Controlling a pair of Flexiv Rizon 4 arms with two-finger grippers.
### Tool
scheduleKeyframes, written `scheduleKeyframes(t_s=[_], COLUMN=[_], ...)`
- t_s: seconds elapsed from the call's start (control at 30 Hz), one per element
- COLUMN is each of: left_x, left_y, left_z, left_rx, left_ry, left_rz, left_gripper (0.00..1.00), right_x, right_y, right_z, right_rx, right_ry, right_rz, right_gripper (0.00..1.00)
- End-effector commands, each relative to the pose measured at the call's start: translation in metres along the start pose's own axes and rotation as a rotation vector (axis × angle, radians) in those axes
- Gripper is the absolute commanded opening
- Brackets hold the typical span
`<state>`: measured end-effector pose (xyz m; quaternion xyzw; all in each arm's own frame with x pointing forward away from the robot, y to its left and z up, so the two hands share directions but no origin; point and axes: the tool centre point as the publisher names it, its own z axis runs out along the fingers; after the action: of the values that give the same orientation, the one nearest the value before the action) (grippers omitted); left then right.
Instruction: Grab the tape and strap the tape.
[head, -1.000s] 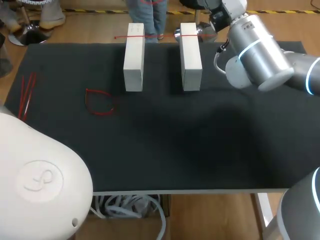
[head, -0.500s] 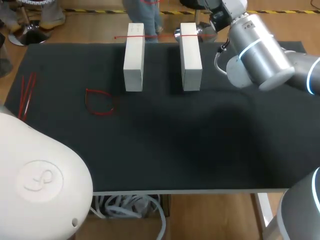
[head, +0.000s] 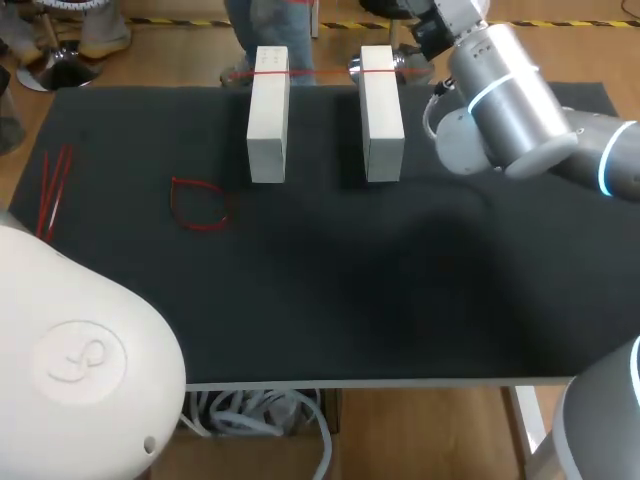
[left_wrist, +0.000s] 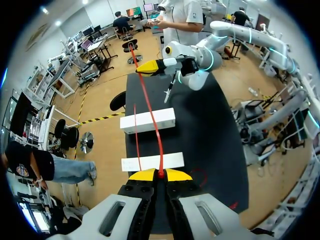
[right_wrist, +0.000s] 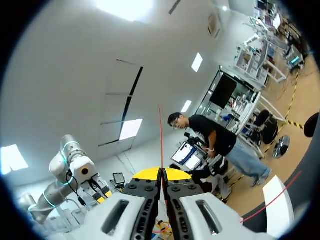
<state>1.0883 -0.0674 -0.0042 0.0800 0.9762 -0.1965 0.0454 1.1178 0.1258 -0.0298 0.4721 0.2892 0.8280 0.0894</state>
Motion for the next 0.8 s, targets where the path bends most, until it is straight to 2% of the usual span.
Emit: scheduleKeyframes(t_s=[0.03,0.13,0.27,0.3,0.33,0.53,0.8], left_x=[0.0,0.0,0.0,0.0,0.0,0.0,0.0], left_y=[0.0,0.0,0.0,0.0,0.0,0.0,0.0], left_z=[-0.001,-0.001,-0.001,-0.001,-0.001,-0.001,-0.001], left_rx=[-0.003,-0.003,-0.003,-0.003,-0.003,-0.003,-0.003], left_ry=[0.001,0.001,0.001,0.001,0.001,0.001,0.001], left_rz=[-0.001,-0.001,-0.001,-0.001,-0.001,-0.001,-0.001], left_gripper=[0.0,0.0,0.0,0.0,0.0,0.0,0.0], right_x=[0.011,0.016,0.017,0.017,0.017,0.024,0.025], right_y=[-0.008,-0.008,-0.007,-0.007,-0.005,0.007,0.014], right_z=[-0.002,-0.003,-0.003,-0.002,-0.001,0.007,0.014], right_rx=[-0.139,-0.113,-0.036,-0.035,-0.036,0.019,0.147], right_ry=[-0.105,-0.148,-0.211,-0.219,-0.233,-0.291,-0.352], right_rz=[-0.043,-0.119,-0.316,-0.318,-0.384,-0.468,-0.614], right_gripper=[0.0,0.0,0.0,0.0,0.0,0.0,0.0])
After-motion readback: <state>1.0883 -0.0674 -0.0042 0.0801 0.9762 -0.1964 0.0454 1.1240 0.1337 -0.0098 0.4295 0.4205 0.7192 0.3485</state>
